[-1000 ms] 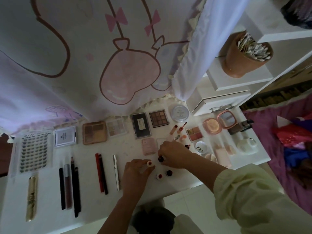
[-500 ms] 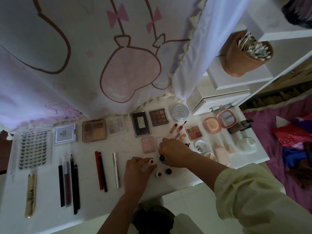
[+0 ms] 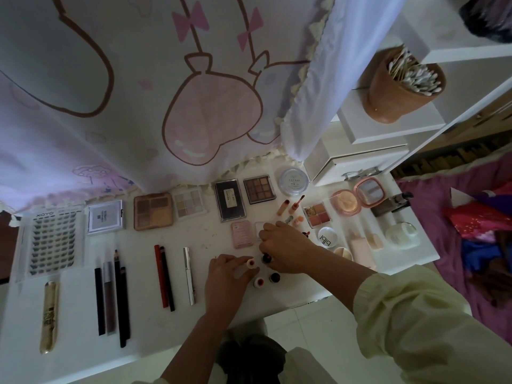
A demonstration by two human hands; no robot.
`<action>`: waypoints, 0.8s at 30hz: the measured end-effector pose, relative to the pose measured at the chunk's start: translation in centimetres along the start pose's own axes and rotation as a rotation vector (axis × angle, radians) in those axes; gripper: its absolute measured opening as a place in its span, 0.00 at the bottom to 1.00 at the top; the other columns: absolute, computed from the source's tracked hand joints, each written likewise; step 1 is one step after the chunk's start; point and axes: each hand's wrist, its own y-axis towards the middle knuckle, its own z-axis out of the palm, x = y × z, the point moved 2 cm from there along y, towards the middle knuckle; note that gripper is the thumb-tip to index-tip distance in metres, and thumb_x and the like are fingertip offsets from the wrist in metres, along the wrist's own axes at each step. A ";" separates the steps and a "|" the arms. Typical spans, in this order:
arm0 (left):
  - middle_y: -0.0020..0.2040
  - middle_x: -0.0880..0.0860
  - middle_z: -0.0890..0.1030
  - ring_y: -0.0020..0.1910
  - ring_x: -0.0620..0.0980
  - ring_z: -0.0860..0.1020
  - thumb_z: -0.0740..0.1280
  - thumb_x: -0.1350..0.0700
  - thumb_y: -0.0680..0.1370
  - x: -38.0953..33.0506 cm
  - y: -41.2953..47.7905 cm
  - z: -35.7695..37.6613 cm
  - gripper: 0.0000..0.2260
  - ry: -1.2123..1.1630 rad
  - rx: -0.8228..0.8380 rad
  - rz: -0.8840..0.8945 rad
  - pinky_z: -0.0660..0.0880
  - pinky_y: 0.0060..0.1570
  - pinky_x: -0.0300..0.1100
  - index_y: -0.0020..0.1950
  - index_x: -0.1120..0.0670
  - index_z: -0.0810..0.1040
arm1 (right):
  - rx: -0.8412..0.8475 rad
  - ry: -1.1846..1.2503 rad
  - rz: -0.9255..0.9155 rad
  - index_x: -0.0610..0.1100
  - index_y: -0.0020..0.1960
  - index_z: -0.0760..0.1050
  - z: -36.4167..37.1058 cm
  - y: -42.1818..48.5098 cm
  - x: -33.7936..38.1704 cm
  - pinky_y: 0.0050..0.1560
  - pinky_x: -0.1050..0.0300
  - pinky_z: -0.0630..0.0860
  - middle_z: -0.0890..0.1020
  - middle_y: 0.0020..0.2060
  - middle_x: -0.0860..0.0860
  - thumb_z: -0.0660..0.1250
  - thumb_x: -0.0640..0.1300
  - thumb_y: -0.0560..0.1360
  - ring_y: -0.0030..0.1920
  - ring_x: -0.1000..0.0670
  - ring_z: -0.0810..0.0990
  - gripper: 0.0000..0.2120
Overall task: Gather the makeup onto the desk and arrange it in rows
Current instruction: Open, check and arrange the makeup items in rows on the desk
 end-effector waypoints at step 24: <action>0.53 0.47 0.74 0.52 0.44 0.73 0.68 0.58 0.77 1.4 2.5 -3.1 0.11 -0.120 0.001 -0.045 0.69 0.53 0.34 0.59 0.50 0.78 | 0.132 -0.061 0.231 0.41 0.59 0.75 -3.7 4.7 -0.7 0.61 0.51 0.72 0.78 0.55 0.45 0.70 0.45 0.73 0.58 0.46 0.74 0.16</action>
